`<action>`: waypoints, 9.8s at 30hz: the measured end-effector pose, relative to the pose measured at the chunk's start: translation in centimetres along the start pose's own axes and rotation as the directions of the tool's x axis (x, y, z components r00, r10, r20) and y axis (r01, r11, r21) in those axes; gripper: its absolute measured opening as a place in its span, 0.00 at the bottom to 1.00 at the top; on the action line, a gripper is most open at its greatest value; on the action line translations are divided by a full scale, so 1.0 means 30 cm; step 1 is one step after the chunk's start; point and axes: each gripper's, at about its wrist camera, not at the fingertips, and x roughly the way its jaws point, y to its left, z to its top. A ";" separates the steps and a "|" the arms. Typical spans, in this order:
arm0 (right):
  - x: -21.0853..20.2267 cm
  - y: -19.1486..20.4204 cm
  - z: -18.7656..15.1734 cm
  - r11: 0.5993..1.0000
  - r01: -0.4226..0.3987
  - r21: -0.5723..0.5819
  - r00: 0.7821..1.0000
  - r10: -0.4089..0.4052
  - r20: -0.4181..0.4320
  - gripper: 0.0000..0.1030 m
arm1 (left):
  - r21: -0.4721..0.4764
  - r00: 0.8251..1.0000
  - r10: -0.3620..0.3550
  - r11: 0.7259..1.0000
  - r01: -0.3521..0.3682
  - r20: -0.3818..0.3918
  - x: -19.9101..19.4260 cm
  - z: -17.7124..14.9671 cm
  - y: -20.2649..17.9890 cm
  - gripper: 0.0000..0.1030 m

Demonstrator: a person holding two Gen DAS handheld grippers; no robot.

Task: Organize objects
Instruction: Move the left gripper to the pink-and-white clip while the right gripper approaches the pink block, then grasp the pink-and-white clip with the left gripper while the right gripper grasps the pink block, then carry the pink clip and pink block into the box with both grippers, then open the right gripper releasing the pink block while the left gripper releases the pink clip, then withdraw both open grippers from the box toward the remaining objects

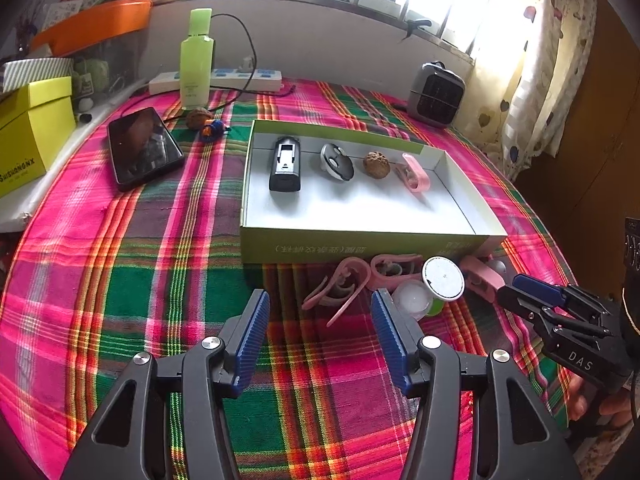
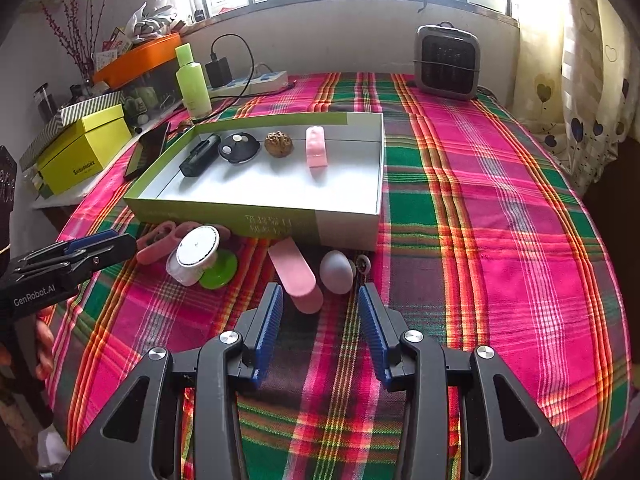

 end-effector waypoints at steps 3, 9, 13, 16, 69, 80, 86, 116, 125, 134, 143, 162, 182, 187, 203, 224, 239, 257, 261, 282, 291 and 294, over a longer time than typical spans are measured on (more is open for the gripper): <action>0.009 -0.001 -0.001 1.000 -0.015 0.001 1.000 0.015 -0.009 0.40 | 0.000 1.000 -0.001 1.000 0.001 -0.015 0.021 0.000 -0.001 0.51; 0.038 0.025 0.007 0.998 -0.054 -0.029 0.998 0.054 -0.029 0.40 | 0.004 0.999 -0.005 1.000 0.005 -0.054 0.063 -0.005 -0.005 0.51; 0.054 0.035 0.015 0.996 -0.078 -0.037 0.996 0.076 -0.035 0.40 | 0.009 0.999 -0.003 1.000 0.004 -0.052 0.070 0.000 -0.008 0.51; 0.060 0.045 0.013 0.994 -0.101 -0.050 0.994 0.099 -0.047 0.40 | 0.019 0.999 0.005 1.000 -0.004 -0.050 0.076 0.006 -0.010 0.51; 0.102 0.065 0.047 0.998 -0.010 -0.061 1.000 0.008 -0.030 0.18 | 0.070 0.996 0.082 0.994 -0.080 -0.024 0.100 0.030 -0.013 0.20; 0.086 0.069 0.049 0.998 -0.038 -0.047 0.999 0.037 -0.021 0.18 | 0.071 0.997 0.074 0.995 -0.073 -0.013 0.081 0.025 -0.027 0.20; 0.074 0.080 0.054 0.998 -0.046 -0.052 0.999 0.046 -0.013 0.18 | 0.073 0.998 0.068 0.995 -0.068 -0.008 0.062 0.029 -0.038 0.20; 0.030 0.076 0.166 0.997 -0.056 -0.052 0.997 0.058 0.040 0.18 | 0.071 1.000 0.017 0.997 -0.018 0.014 0.043 0.130 -0.053 0.20; 0.028 0.070 0.192 0.997 -0.059 -0.051 0.997 0.061 0.054 0.18 | 0.067 0.999 0.017 0.998 -0.020 0.031 0.031 0.155 -0.047 0.20; 0.055 0.032 0.235 0.999 -0.038 -0.031 0.998 0.039 0.050 0.18 | 0.069 0.999 0.012 0.997 -0.015 0.038 0.070 0.206 -0.060 0.20; 0.115 0.002 0.307 1.000 -0.017 -0.019 0.999 0.018 0.041 0.18 | 0.088 0.999 -0.010 0.996 0.007 0.033 0.136 0.272 -0.107 0.20; 0.289 -0.079 0.418 1.000 0.017 0.014 1.000 -0.016 -0.026 0.18 | 0.089 0.999 -0.037 0.995 0.040 -0.028 0.318 0.347 -0.152 0.20; 0.357 -0.086 0.431 1.000 0.018 0.018 0.999 -0.018 -0.052 0.18 | 0.088 0.998 -0.029 0.996 0.034 -0.054 0.381 0.364 -0.150 0.20; 0.362 -0.086 0.431 1.000 0.012 0.020 0.999 -0.011 -0.052 0.18 | 0.090 0.998 -0.029 0.995 0.035 -0.057 0.389 0.363 -0.149 0.20; 0.375 -0.082 0.432 1.000 0.010 0.018 0.998 -0.009 -0.057 0.18 | 0.080 0.997 -0.021 0.996 0.027 -0.075 0.401 0.353 -0.142 0.21; 0.371 -0.080 0.434 1.000 0.020 0.016 0.998 -0.019 -0.057 0.21 | 0.085 0.997 -0.018 0.996 0.025 -0.075 0.400 0.354 -0.145 0.34; 0.307 -0.058 0.415 1.000 0.028 0.009 0.999 -0.028 -0.023 0.30 | 0.106 0.999 0.019 0.994 -0.015 -0.041 0.335 0.335 -0.156 0.39; 0.230 -0.035 0.366 1.000 0.022 0.019 1.000 -0.022 0.014 0.31 | 0.106 0.998 0.060 0.992 -0.060 0.006 0.245 0.302 -0.148 0.39; 0.205 -0.027 0.355 1.000 0.024 0.014 0.999 -0.024 0.030 0.31 | 0.100 0.998 0.061 0.993 -0.062 0.010 0.228 0.292 -0.143 0.39; 0.075 0.009 0.253 1.000 0.021 -0.012 0.997 -0.020 0.078 0.31 | 0.063 0.995 0.081 0.994 -0.084 0.054 0.092 0.199 -0.112 0.39; 0.041 0.010 0.201 1.000 0.024 -0.016 0.996 -0.023 0.081 0.31 | 0.042 0.996 0.073 0.996 -0.074 0.045 0.060 0.146 -0.089 0.39; 0.031 0.008 0.182 1.000 0.026 -0.014 0.996 -0.025 0.082 0.31 | 0.031 0.997 0.063 0.997 -0.064 0.044 0.048 0.125 -0.080 0.39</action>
